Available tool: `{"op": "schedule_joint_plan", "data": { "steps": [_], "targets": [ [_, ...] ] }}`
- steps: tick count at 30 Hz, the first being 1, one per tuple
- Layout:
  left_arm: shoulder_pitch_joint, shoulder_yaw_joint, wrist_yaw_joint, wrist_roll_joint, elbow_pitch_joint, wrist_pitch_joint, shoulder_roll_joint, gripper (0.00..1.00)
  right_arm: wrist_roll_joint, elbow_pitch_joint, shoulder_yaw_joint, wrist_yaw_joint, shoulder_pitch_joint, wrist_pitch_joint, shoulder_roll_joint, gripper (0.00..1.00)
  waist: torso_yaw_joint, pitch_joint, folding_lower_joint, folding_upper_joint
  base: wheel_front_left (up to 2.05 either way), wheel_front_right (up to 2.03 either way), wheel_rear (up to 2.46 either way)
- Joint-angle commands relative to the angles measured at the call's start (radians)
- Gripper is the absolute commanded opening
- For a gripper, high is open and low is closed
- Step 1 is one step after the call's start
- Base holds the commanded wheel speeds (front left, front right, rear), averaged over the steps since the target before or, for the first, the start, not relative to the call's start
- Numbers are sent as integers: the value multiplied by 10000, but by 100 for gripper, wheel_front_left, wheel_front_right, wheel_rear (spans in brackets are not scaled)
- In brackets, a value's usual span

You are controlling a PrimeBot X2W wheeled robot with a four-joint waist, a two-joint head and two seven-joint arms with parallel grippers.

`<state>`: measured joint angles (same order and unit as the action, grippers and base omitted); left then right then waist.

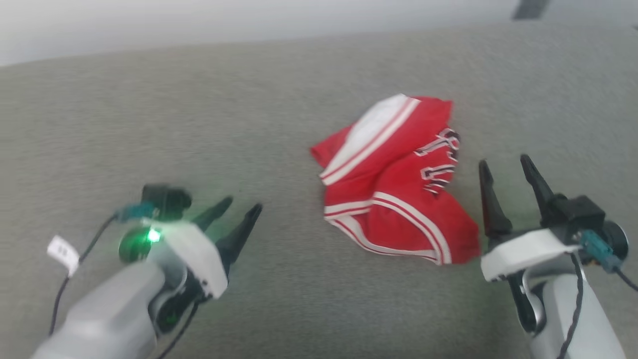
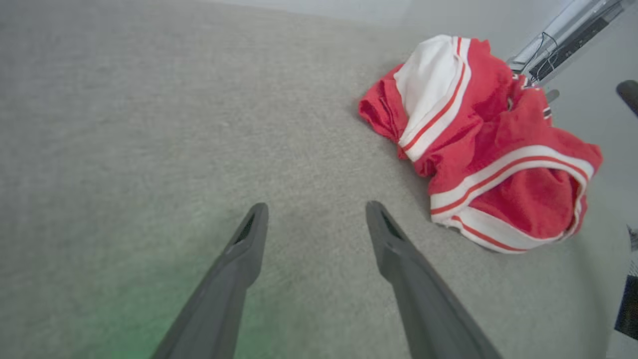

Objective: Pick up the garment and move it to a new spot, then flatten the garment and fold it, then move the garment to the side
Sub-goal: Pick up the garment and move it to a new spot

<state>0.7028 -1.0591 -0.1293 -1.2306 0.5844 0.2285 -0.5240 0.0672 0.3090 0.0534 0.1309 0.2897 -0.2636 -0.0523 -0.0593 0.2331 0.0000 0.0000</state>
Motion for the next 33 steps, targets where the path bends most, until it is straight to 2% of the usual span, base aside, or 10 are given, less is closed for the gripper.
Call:
{"op": "schedule_joint_plan", "data": {
  "steps": [1,5,8,16,23,28,33],
  "targets": [
    [-113,35,-12,60,19,68,56,100,-35,34,45,-1,-112,-13,-9,100,444,-377,0,0,0,0,0],
    [-956,787,-12,85,453,366,153,100,-236,20,367,-1,-504,-13,-184,100,927,-715,0,0,0,0,0],
    [-1686,2360,149,922,411,365,195,100,-289,-29,551,-1,-788,-13,-326,100,1191,-952,0,0,0,0,0],
    [-4729,6667,689,4246,-1377,367,629,100,-250,-179,751,-1,-1360,-13,-684,100,1320,-1478,0,0,0,0,0],
    [-6531,9296,941,6959,-3133,369,1428,100,-114,-484,964,-1,-1716,-13,-714,100,1199,-1684,0,0,0,0,0],
    [-7139,10569,674,8341,-4076,370,2091,100,-26,-876,993,-1,-1730,-13,-654,100,1028,-1647,0,0,0,0,0],
    [-7414,11256,343,9016,-4147,370,2631,100,13,-988,936,-1,-1746,-13,-613,100,911,-1589,0,0,0,0,0]
  ]
}}
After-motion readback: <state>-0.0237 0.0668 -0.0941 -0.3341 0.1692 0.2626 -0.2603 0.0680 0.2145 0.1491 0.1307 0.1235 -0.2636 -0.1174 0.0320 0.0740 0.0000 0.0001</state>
